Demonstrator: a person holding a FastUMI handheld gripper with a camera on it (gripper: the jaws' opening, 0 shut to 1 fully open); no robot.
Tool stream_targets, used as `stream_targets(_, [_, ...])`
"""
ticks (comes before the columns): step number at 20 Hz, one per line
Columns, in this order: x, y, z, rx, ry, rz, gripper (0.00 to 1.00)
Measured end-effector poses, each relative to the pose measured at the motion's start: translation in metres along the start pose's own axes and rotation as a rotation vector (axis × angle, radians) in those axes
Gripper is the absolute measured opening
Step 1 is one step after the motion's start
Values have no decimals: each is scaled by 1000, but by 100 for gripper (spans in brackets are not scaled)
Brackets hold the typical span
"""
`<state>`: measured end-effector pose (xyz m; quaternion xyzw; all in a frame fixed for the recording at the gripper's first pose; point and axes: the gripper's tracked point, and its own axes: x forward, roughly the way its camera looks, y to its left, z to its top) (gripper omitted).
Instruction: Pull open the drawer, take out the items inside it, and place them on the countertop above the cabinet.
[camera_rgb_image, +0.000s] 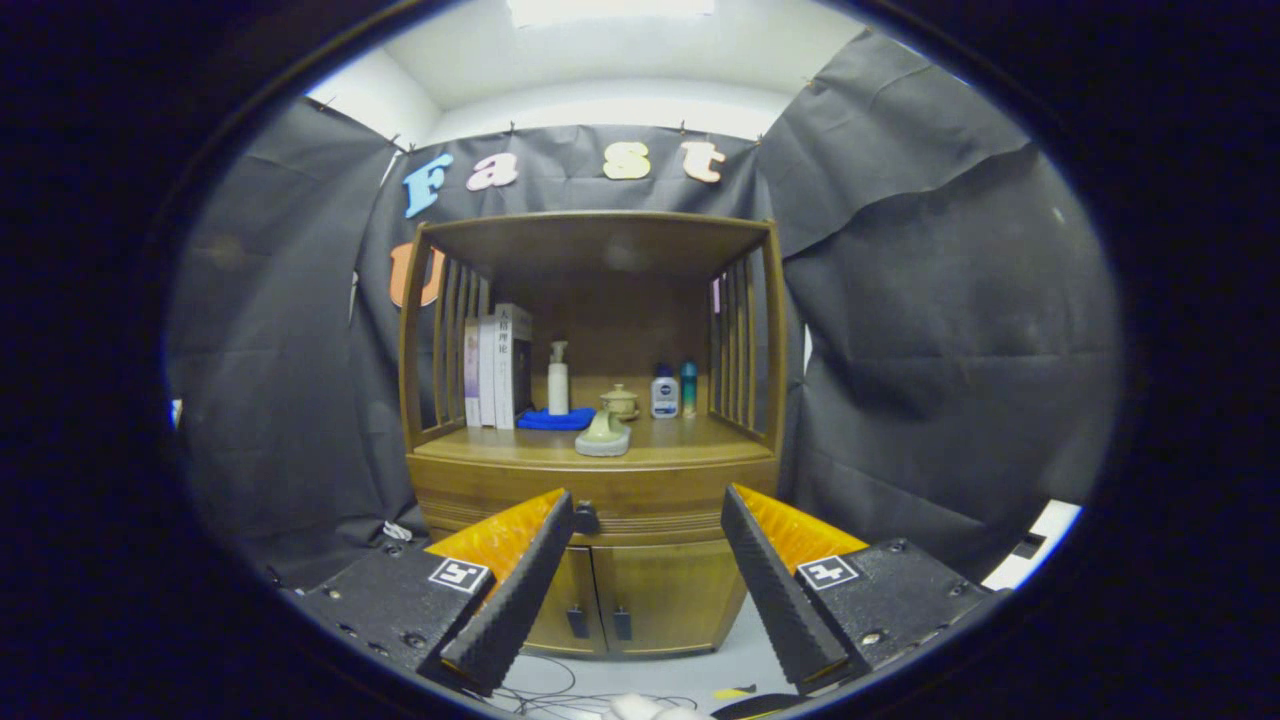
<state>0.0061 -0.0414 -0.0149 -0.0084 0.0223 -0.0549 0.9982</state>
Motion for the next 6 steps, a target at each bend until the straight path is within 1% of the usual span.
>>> stream_targets(3, [-8,-8,2,1,-13,-9,97])
stream_targets(6, [-9,-7,-1,-12,-7,0,97])
